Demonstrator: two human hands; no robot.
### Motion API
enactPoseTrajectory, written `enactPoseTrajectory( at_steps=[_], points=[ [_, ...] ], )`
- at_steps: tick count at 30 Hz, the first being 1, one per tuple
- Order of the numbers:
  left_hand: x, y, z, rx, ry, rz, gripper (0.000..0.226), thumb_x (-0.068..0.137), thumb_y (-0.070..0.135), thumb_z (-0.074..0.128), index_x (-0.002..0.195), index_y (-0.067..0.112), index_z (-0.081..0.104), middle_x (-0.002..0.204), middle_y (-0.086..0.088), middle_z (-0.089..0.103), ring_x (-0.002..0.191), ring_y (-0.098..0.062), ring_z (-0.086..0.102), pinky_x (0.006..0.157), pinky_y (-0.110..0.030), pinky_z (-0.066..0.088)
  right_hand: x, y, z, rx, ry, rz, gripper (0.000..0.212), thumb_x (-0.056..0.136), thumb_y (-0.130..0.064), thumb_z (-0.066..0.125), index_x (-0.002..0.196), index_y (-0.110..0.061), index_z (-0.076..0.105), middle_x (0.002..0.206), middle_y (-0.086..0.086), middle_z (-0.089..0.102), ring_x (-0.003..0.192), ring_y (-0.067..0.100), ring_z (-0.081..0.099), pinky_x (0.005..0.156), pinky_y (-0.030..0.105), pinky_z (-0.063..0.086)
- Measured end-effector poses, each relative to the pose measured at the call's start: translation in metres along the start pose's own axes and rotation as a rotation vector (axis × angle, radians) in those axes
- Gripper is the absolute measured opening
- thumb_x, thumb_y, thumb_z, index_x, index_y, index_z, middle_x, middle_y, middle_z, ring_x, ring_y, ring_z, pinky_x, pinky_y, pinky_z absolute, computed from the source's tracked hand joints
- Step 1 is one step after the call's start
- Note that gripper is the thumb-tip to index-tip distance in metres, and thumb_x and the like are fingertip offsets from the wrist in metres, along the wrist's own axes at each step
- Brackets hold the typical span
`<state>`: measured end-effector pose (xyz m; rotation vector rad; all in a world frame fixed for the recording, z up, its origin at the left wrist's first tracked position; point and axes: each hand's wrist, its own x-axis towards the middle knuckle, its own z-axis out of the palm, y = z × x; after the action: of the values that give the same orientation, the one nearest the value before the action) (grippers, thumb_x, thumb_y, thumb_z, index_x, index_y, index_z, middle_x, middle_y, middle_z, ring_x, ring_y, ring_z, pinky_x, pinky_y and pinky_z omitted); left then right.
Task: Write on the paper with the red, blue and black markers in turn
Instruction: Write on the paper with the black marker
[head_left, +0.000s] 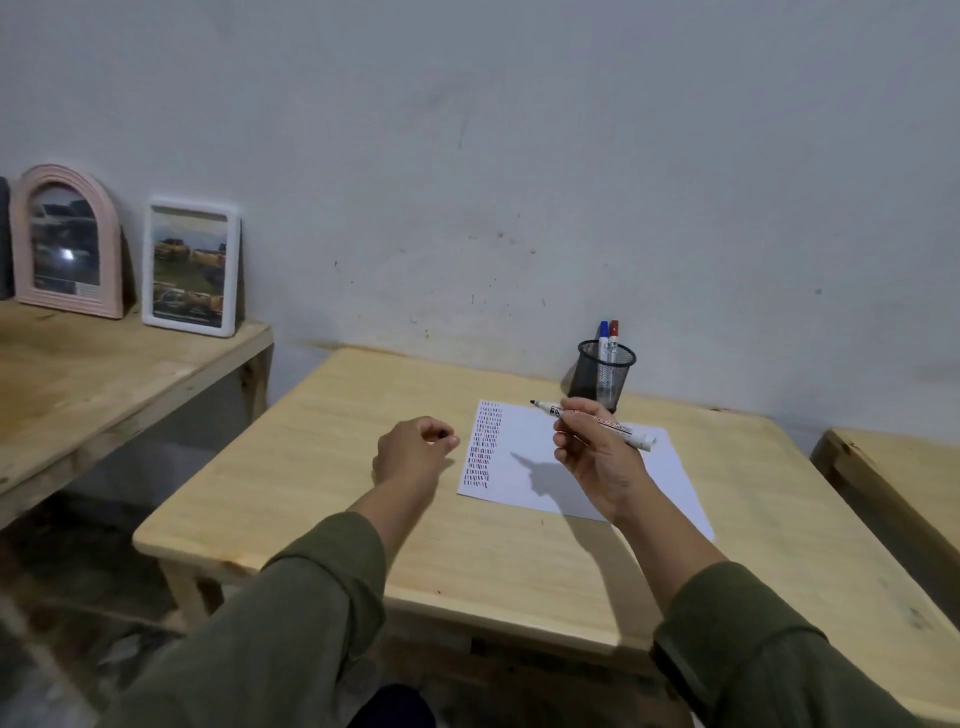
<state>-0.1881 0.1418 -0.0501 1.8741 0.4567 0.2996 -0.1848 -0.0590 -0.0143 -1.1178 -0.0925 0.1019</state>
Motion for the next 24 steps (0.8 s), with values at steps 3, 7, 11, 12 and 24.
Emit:
enactPoseTrajectory(
  at_steps=[3, 7, 11, 12, 24],
  points=[
    [-0.001, -0.006, 0.002, 0.118, 0.006, 0.020, 0.007, 0.078, 0.022, 0.071, 0.075, 0.027, 0.069, 0.085, 0.008, 0.073, 0.069, -0.005, 0.065, 0.090, -0.034, 0.052, 0.003, 0.011, -0.001, -0.021, 0.004, 0.038, 0.008, 0.091, -0.011, 0.056, 0.084, -0.014, 0.061, 0.065, 0.001, 0.054, 0.051, 0.007, 0.049, 0.048, 0.017, 0.040],
    [-0.002, -0.015, 0.007, 0.276, 0.017, 0.077, 0.013, 0.080, 0.032, 0.067, 0.091, 0.028, 0.071, 0.100, 0.007, 0.074, 0.102, -0.017, 0.063, 0.097, -0.037, 0.042, 0.005, 0.022, -0.001, -0.128, 0.056, 0.094, 0.013, 0.092, -0.020, 0.056, 0.080, -0.015, 0.061, 0.058, -0.001, 0.051, 0.043, 0.006, 0.042, 0.046, 0.016, 0.037],
    [-0.002, -0.024, 0.008, 0.323, 0.000, 0.133, 0.035, 0.080, 0.039, 0.066, 0.113, 0.027, 0.063, 0.110, 0.008, 0.071, 0.116, -0.018, 0.055, 0.099, -0.036, 0.034, 0.005, 0.032, -0.002, -0.234, 0.102, 0.139, 0.008, 0.085, -0.009, 0.061, 0.083, -0.016, 0.065, 0.057, 0.000, 0.050, 0.042, 0.008, 0.040, 0.048, 0.019, 0.036],
    [-0.002, -0.025, 0.007, 0.333, -0.012, 0.144, 0.042, 0.080, 0.041, 0.066, 0.119, 0.027, 0.059, 0.114, 0.008, 0.069, 0.119, -0.018, 0.052, 0.099, -0.036, 0.031, 0.006, 0.035, -0.002, -0.248, 0.116, 0.142, 0.008, 0.083, -0.008, 0.063, 0.082, -0.015, 0.067, 0.056, -0.001, 0.049, 0.043, 0.008, 0.040, 0.050, 0.019, 0.035],
    [-0.004, -0.033, 0.000, 0.416, -0.118, 0.224, 0.073, 0.070, 0.045, 0.074, 0.133, 0.023, 0.044, 0.129, 0.009, 0.061, 0.128, -0.018, 0.041, 0.103, -0.035, 0.028, 0.005, 0.056, 0.004, -0.488, 0.195, 0.093, 0.012, 0.085, -0.018, 0.062, 0.081, -0.008, 0.067, 0.059, 0.000, 0.049, 0.051, 0.011, 0.039, 0.049, 0.021, 0.033]
  ],
)
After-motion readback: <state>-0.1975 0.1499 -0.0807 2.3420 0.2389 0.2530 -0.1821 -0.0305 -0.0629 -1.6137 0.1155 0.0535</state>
